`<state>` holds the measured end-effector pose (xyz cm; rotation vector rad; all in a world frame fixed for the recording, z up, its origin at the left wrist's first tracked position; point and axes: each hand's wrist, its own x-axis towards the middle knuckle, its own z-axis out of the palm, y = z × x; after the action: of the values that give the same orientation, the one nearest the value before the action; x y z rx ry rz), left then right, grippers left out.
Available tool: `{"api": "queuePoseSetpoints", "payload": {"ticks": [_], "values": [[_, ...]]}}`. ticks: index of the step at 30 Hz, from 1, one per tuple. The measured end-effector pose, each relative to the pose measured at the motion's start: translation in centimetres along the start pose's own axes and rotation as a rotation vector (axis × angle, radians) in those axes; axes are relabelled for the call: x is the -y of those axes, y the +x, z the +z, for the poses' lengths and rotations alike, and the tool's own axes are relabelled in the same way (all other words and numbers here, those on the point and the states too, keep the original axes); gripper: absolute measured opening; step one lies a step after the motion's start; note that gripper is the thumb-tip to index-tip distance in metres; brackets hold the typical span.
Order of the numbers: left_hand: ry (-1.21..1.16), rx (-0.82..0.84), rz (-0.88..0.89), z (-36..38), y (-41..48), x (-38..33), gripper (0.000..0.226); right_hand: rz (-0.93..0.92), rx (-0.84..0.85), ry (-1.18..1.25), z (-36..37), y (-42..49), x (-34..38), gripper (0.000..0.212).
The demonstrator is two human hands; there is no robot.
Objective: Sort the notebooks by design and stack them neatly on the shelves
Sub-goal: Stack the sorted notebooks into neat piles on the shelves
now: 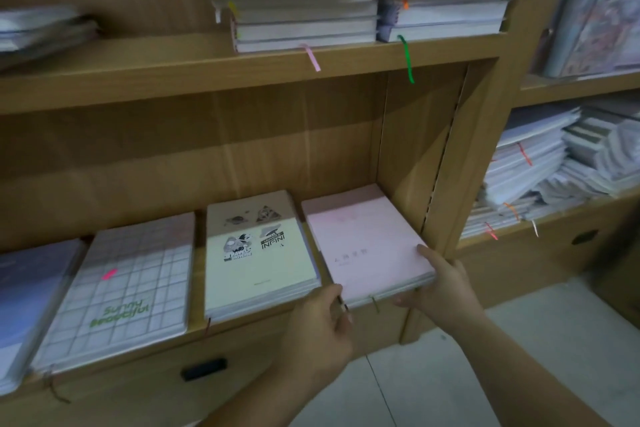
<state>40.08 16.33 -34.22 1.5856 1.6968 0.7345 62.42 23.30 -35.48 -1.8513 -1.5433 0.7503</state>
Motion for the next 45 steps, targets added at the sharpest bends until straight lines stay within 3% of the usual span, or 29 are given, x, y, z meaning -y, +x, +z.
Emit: {"api": "queuePoseSetpoints", "payload": {"ticks": [4, 11, 24, 29, 45], "values": [[-0.127, 0.114, -0.1, 0.6, -1.8, -0.1, 0.073, -0.031, -0.108, -0.053, 0.8, 0.4, -0.6, 0.097], [-0.228, 0.107, -0.097, 1.4, 0.1, 0.3, 0.088, 0.002, -0.128, 0.025, 2.1, 1.9, -0.2, 0.095], [-0.381, -0.022, -0.091, 1.6, 0.7, 1.1, 0.077, -0.02, -0.185, 0.077, 2.6, 2.1, 0.6, 0.083], [-0.522, 0.015, -0.155, 1.3, 0.9, 0.4, 0.074, -0.048, -0.179, 0.068, 3.1, 2.2, 0.6, 0.083], [-0.556, 0.036, -0.142, 1.6, 1.1, 0.0, 0.076, -0.068, -0.189, 0.052, 2.7, 2.2, 0.6, 0.084]]}}
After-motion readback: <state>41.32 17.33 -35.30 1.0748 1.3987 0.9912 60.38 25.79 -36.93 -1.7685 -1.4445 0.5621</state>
